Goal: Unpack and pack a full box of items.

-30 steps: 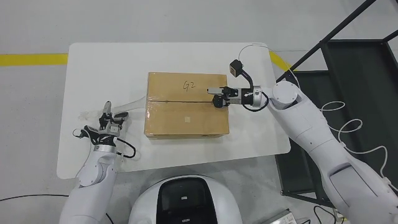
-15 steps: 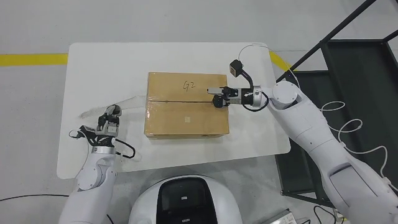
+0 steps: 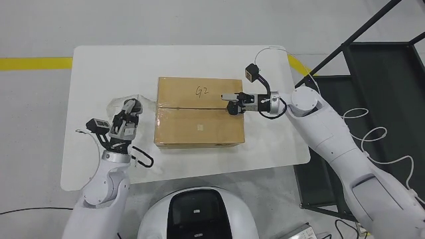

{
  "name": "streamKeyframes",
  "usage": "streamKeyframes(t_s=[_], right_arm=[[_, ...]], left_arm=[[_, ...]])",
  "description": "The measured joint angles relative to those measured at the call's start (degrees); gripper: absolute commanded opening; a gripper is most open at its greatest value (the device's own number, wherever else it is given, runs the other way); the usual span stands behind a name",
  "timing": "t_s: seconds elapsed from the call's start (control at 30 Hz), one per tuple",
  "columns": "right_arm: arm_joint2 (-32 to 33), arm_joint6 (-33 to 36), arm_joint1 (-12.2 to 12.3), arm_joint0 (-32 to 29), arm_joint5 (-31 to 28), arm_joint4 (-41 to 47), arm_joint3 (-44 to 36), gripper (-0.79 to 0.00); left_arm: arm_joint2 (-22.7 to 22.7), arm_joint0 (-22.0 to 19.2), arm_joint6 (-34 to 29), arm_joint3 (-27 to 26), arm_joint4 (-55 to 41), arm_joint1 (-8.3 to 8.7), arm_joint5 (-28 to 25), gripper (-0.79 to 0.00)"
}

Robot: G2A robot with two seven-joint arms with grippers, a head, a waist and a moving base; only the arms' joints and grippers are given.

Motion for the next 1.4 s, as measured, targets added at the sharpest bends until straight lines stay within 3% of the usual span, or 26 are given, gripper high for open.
streamKeyframes(t_s=[0.47, 0.9, 1.4], right_arm=[[0.73, -1.88, 0.1, -1.59, 0.18, -0.48, -1.68, 0.0], [3.92, -2.06, 0.52, -4.13, -1.5, -0.52, -2.34, 0.0], [7.09, -0.05, 0.82, -5.29, -2.18, 0.45, -1.1, 0.0]], left_arm=[[7.3, -4.8, 4.43, -1.93, 15.73, -0.85, 11.82, -0.785], [9.69, -4.53, 5.36, -2.29, 23.96, -1.09, 14.21, -0.785], [14.31, -8.7, 7.35, 0.14, 34.01, -1.99, 19.7, -0.785]])
